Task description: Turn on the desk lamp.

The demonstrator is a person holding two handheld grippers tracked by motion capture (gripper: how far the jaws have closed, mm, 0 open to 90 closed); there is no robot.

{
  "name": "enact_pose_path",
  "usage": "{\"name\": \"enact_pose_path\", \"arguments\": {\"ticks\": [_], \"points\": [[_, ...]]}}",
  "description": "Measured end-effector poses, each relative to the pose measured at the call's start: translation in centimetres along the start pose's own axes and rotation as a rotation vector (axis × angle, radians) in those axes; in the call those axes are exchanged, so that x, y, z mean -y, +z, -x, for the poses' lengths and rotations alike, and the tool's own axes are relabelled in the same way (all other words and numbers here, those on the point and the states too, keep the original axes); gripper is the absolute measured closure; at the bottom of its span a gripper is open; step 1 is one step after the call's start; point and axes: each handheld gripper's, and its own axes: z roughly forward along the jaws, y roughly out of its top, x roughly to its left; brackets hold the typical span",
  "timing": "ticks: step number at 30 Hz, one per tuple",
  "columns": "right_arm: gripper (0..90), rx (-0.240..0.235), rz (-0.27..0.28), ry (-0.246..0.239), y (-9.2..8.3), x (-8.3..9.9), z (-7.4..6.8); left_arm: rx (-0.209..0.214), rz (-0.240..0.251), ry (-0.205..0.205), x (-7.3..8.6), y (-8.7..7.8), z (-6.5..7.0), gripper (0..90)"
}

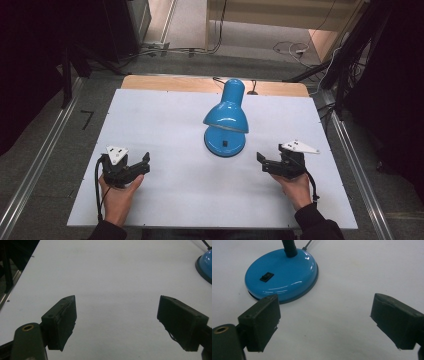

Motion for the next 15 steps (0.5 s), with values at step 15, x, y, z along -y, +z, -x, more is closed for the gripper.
{"name": "enact_pose_path", "arguments": {"ticks": [15], "points": [[11.9, -0.020, 0.006, -0.014, 1.2, -0.7, -0.8, 0.001, 0.001, 0.002, 0.0, 0.0, 0.0, 16.6]]}}
